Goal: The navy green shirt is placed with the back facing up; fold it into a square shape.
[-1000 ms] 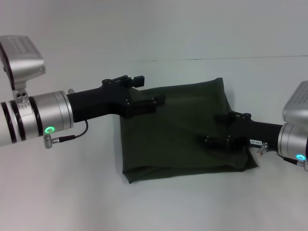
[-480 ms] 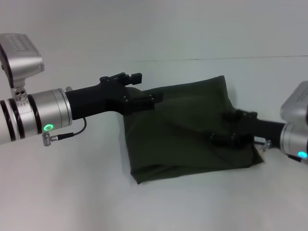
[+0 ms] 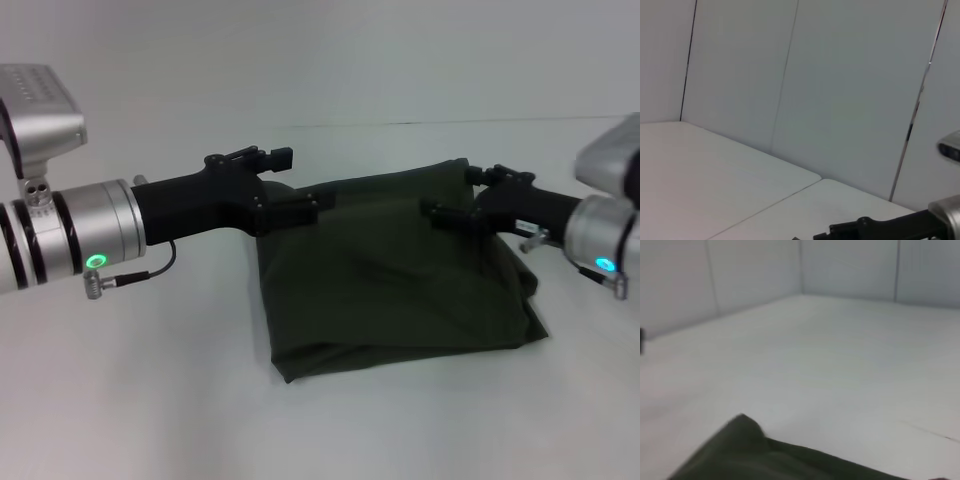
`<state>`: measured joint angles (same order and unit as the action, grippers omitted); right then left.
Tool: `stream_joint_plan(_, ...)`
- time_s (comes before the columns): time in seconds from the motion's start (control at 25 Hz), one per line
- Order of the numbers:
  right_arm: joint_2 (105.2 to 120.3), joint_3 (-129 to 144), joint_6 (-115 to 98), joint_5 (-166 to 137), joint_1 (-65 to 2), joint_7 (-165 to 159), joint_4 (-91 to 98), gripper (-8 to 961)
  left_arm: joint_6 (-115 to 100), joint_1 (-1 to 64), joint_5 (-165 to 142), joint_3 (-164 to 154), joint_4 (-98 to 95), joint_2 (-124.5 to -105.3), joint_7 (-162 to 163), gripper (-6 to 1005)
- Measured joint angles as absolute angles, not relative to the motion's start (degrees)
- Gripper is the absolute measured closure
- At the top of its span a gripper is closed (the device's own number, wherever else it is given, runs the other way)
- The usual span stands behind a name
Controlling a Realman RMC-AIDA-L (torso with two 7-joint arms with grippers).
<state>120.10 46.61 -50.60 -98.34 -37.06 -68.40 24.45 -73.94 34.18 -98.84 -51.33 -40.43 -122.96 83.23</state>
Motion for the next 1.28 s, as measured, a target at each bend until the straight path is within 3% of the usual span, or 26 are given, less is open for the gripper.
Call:
stream_joint_plan(0.36,120.18,46.6,-38.1,-98.2,-40.9,-67.9,21.5,36,-74.4,34.4,-98.8,-51.6,-40.5,-122.95,83.2,116)
stream_joint_plan(0.76,120.21,46.1,-31.3,-87.0,-39.4,-63.1,21.6,37,-75.8,33.7,-99.0,-51.4,-41.0,-123.11,83.3,117)
stream_joint_plan(1.28,118.63,46.4,-60.1,-78.8,-29.1,-59.2,22.0,36,-81.1,31.1,-99.9,-51.8,-40.3,-122.41,80.2,117)
